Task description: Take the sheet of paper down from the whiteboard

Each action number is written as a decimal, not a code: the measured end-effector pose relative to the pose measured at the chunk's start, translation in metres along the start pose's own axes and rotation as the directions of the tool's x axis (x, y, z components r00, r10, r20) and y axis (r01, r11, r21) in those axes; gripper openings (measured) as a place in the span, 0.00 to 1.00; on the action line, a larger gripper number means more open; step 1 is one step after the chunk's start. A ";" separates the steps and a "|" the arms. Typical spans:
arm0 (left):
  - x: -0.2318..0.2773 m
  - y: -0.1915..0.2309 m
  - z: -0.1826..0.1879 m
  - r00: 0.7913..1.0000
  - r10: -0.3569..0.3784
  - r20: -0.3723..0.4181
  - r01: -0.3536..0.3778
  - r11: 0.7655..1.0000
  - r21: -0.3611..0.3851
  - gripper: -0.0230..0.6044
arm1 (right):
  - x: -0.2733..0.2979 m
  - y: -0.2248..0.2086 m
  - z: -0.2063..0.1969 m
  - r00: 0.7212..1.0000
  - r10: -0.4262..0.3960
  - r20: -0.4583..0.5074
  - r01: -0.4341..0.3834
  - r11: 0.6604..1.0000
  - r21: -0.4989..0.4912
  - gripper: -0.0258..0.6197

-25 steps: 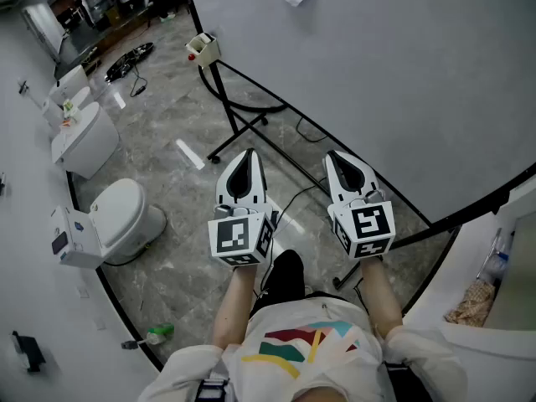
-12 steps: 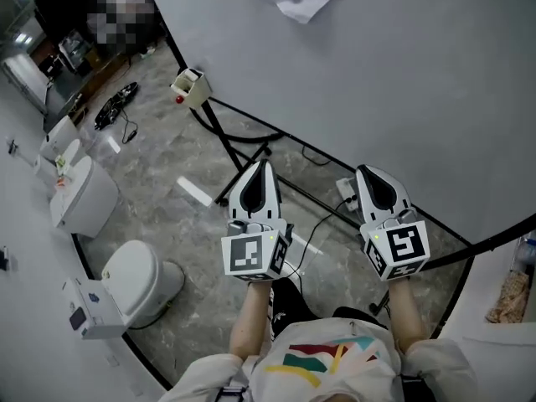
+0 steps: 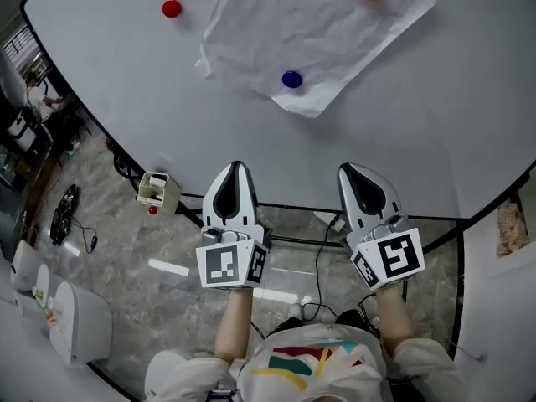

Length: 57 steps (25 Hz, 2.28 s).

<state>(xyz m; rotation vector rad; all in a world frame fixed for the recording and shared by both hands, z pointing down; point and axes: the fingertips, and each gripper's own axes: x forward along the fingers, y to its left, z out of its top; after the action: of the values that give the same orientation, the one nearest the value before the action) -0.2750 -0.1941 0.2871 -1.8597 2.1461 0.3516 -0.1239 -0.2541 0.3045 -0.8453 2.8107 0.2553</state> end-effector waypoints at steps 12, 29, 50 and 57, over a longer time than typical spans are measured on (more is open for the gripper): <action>0.079 0.005 0.053 0.958 -0.282 0.049 0.285 0.956 -0.069 0.32 | 0.050 0.006 0.070 0.991 -0.119 0.053 0.130 0.946 -0.298 0.14; 0.107 0.019 0.107 0.948 -0.294 0.120 0.312 0.934 -0.175 0.29 | 0.116 0.009 0.094 0.971 -0.238 0.029 0.209 0.782 -0.587 0.24; 0.106 0.030 0.105 0.969 -0.186 0.165 0.175 0.981 0.080 0.11 | 0.099 -0.019 0.088 0.960 -0.274 0.048 0.247 0.762 -0.599 0.24; 0.106 0.027 0.107 0.966 -0.182 0.182 0.175 0.983 0.052 0.11 | 0.055 -0.064 0.076 0.949 -0.315 0.032 0.279 0.784 -0.554 0.24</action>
<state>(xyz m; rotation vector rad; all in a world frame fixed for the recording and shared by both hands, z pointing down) -0.3102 -0.2493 0.1489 -1.9010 1.8361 0.4260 -0.1221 -0.3191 0.2113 -1.4187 2.6166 1.0435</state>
